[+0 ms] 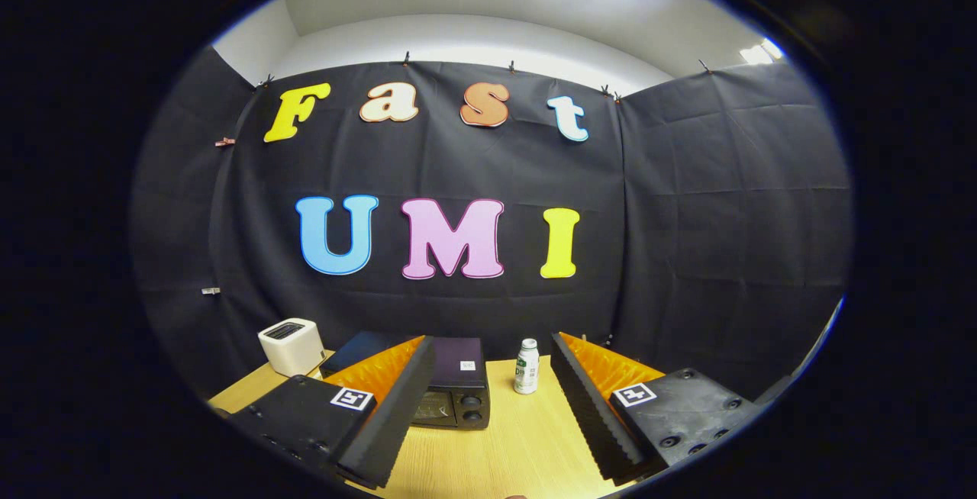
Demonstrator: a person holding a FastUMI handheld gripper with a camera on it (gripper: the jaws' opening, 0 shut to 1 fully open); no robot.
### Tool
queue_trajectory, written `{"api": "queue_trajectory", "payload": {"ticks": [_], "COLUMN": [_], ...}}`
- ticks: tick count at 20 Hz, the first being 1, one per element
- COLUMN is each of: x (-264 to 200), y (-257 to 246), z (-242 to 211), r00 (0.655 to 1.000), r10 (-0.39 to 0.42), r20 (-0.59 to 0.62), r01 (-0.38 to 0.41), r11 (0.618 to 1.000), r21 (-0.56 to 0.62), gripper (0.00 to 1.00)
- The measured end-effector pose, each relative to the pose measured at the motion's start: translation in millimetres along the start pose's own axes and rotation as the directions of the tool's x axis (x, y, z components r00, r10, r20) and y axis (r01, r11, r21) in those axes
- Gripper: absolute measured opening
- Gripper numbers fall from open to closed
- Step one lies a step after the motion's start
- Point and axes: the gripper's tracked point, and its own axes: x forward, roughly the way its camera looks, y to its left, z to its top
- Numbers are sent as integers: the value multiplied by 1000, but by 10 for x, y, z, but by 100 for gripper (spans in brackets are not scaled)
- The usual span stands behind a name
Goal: Open the toaster oven, put the food inside, and close the toaster oven door.
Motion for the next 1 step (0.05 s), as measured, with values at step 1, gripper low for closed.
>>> {"api": "queue_trajectory", "payload": {"ticks": [1], "x": [-5], "y": [19], "z": [5], "r00": [1000], "r10": [3], "r20": [0], "r01": [-3], "r11": [1000], "r21": [6], "gripper": [98]}}
